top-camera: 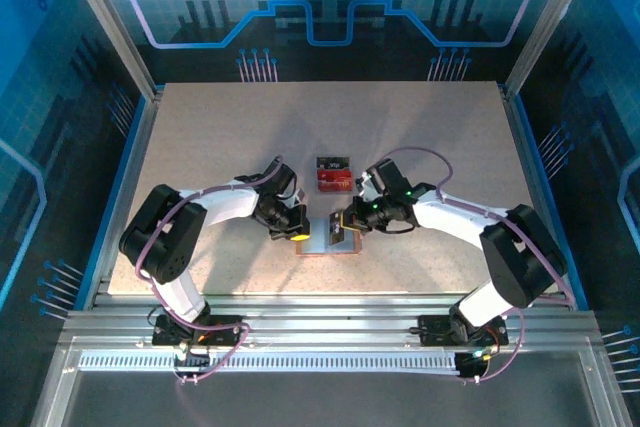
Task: Take the credit cards out of the card holder
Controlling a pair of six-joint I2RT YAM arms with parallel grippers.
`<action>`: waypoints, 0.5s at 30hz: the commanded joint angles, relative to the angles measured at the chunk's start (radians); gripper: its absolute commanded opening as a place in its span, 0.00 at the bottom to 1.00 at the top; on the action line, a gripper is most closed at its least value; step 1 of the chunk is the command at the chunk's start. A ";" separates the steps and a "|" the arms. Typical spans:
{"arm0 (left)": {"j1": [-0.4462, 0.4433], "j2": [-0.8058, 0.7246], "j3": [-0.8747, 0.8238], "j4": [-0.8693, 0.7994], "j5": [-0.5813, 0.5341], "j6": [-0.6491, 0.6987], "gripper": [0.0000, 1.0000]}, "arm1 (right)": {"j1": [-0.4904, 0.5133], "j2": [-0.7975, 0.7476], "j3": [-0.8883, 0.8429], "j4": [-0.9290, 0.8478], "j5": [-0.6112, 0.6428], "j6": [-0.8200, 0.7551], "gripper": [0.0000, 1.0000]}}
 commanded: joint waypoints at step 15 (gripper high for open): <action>0.002 -0.199 -0.019 0.010 -0.081 -0.019 0.17 | -0.081 -0.068 0.208 -0.314 0.091 -0.295 0.00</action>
